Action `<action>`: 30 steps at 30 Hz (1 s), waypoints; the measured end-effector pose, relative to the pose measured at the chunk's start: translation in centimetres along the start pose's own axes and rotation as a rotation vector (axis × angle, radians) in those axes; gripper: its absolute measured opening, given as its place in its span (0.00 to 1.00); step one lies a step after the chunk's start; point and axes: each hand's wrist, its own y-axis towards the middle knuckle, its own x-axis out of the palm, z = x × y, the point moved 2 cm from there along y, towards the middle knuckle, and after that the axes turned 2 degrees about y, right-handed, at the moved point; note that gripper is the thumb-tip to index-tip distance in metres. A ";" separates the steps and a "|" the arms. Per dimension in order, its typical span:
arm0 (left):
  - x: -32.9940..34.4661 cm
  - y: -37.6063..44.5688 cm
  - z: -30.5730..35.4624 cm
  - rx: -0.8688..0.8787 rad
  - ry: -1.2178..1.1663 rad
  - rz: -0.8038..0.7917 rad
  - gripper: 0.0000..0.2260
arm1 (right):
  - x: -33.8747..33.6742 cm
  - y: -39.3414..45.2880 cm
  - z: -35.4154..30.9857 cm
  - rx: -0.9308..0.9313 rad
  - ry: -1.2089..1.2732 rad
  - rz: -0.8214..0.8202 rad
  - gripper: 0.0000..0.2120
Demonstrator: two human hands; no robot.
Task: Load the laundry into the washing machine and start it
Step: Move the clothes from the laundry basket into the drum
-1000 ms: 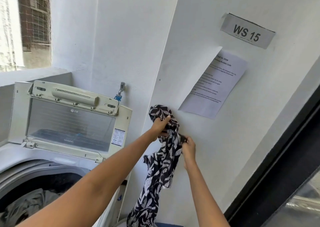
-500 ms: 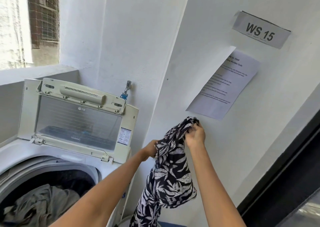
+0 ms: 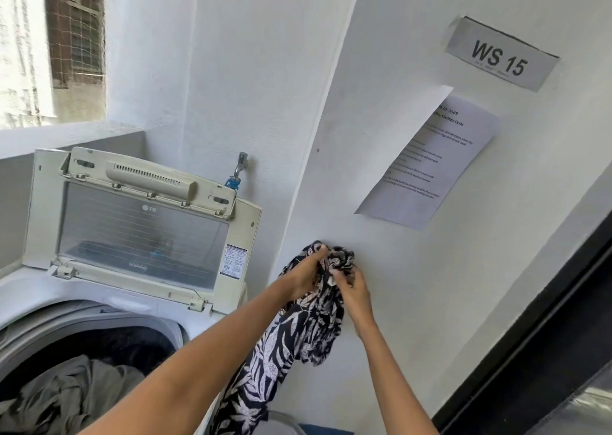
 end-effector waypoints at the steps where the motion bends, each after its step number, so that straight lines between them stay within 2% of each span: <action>1: -0.4 -0.1 0.1 -0.010 0.093 0.010 0.27 | -0.3 0.2 0.1 0.014 0.013 0.068 0.19; 3: -1.5 -0.2 -0.1 -0.032 0.307 0.099 0.21 | -1.0 0.6 -0.7 0.009 0.045 0.159 0.10; 5: -2.4 -0.3 -0.7 -0.064 0.590 0.127 0.09 | -1.8 1.0 -2.3 -0.003 0.064 0.219 0.11; 6: -2.8 -0.1 -1.3 -0.092 0.803 0.092 0.09 | -2.0 1.3 -3.1 -0.015 0.086 0.228 0.12; 8: -3.8 0.2 -2.5 -0.160 1.164 0.088 0.21 | -2.2 2.2 -4.1 -0.038 0.115 0.189 0.12; 9: -3.9 0.2 -2.7 -0.133 1.198 0.135 0.26 | -2.0 2.8 -4.2 -0.032 0.098 0.141 0.12; 10: -3.8 0.1 -2.5 -0.056 1.110 0.174 0.30 | -1.7 3.3 -4.1 -0.022 0.059 0.072 0.12; 11: -3.4 -0.3 -1.8 0.042 0.921 0.173 0.30 | -1.3 3.4 -4.1 -0.014 0.021 -0.001 0.12; 13: -2.4 -1.0 -0.1 0.217 0.556 0.113 0.28 | -0.6 2.8 -4.6 -0.030 0.021 -0.085 0.10; 15: -1.9 -1.2 1.2 0.275 0.466 0.050 0.24 | -0.2 2.4 -5.2 -0.066 0.100 -0.098 0.06; 16: -1.8 -1.4 1.6 0.287 0.458 0.027 0.23 | -0.2 2.3 -5.5 -0.075 0.126 -0.100 0.07; 19: -2.5 -0.9 1.5 0.293 0.360 0.108 0.15 | -0.7 2.1 -6.0 -0.123 0.103 -0.136 0.20; 22: -2.2 -0.6 1.8 0.344 0.201 0.335 0.08 | -1.1 2.0 -4.8 -0.150 -0.028 -0.190 0.38; 24: -1.7 -0.4 2.4 0.369 0.209 0.470 0.06 | -0.8 1.6 -2.7 -0.146 -0.142 -0.222 0.46; 25: -1.4 -0.6 3.1 0.374 0.256 0.494 0.07 | -0.5 1.4 -1.3 -0.123 -0.236 -0.219 0.45; 27: -0.8 -0.6 4.4 0.404 0.339 0.497 0.12 | 0.1 0.8 1.2 -0.055 -0.455 -0.206 0.35; 30: -1.3 -0.1 5.8 0.368 0.175 0.553 0.14 | -0.5 -0.9 3.1 0.113 -0.599 -0.130 0.15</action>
